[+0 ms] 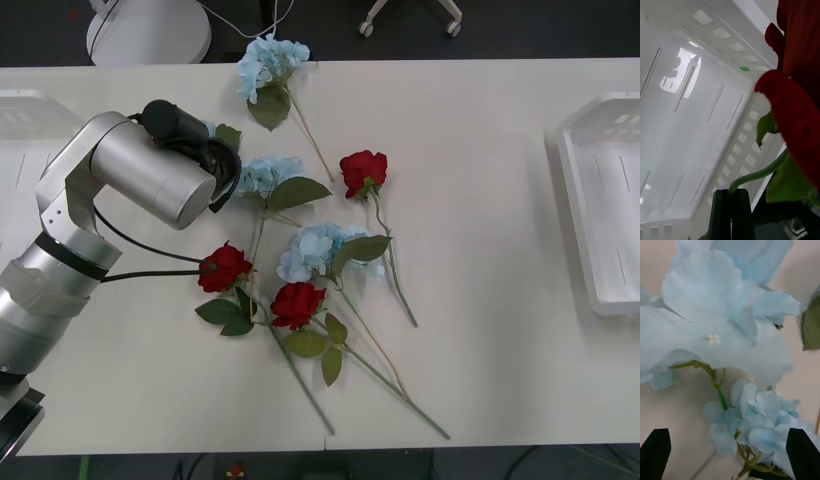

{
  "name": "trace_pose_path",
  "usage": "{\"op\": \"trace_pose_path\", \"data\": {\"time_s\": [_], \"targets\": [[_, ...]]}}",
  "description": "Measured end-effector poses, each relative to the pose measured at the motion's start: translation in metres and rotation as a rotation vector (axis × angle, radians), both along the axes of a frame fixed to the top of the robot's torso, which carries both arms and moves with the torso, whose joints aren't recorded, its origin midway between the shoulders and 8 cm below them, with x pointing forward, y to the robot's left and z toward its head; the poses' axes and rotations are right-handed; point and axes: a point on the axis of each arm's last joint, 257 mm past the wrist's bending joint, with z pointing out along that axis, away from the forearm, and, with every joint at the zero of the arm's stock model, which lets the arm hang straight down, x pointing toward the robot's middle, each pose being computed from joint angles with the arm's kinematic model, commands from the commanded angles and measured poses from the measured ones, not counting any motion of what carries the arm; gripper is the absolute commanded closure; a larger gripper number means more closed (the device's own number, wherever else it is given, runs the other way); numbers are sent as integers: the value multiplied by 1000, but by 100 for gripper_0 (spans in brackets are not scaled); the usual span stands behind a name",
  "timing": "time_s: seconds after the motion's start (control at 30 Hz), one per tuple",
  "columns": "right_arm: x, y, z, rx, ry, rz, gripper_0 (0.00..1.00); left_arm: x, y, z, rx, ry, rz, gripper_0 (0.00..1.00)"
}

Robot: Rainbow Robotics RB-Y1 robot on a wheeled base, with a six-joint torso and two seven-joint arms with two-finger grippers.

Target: Put the red flowers into the right box and the blue flowers into the left box

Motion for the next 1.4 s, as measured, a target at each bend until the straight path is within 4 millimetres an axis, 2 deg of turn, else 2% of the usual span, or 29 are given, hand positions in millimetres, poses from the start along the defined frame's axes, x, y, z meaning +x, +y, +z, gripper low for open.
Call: {"op": "trace_pose_path", "data": {"time_s": [0.17,0.3,0.5,0.57,0.63,0.67,0.7,0.73,0.8,0.87,0.9,0.93,0.97,1.0,1.03,1.07,1.1,1.23,1.33,1.4], "targets": [[4,-19,-10,-67,-5,-1,100,6,22,-23,26,40,50,12],[3,-19,-31,-113,35,10,100,16,32,-38,27,46,73,11],[-2,-21,-64,-94,71,-1,100,29,32,-36,23,38,82,12],[-4,-21,-71,-83,74,-6,80,33,29,-32,20,35,82,11],[-3,-20,-74,-73,70,-5,56,38,27,-28,21,34,85,11],[-3,-20,-74,-72,69,-4,56,41,27,-27,22,35,88,11],[-2,-20,-74,-72,68,-4,40,43,26,-26,20,32,88,12],[-2,-20,-74,-72,68,-4,36,46,26,-26,18,30,89,11],[-2,-19,-74,-70,68,-4,18,50,25,-30,11,22,89,11],[-2,-17,-76,-58,67,-3,6,54,25,-36,9,16,90,11],[-2,-15,-77,-44,66,-3,0,54,26,-40,11,17,92,14],[-2,-12,-79,-26,64,-2,0,54,27,-43,13,17,94,17],[-2,-9,-81,-4,61,-2,0,55,28,-47,15,18,96,30],[-1,-6,-83,20,58,-3,0,55,29,-49,17,19,97,54],[-2,-2,-84,47,56,-4,0,54,30,-51,19,21,98,69],[-2,2,-84,78,54,-8,0,54,31,-53,24,23,98,96],[-4,4,-84,105,55,-13,0,53,31,-54,29,25,96,100],[-10,27,-70,220,68,-12,0,52,29,-57,52,28,76,100],[-5,60,-51,317,54,35,0,55,27,-55,50,13,64,100],[-4,89,-40,392,50,67,0,56,25,-53,47,6,61,100]]}}
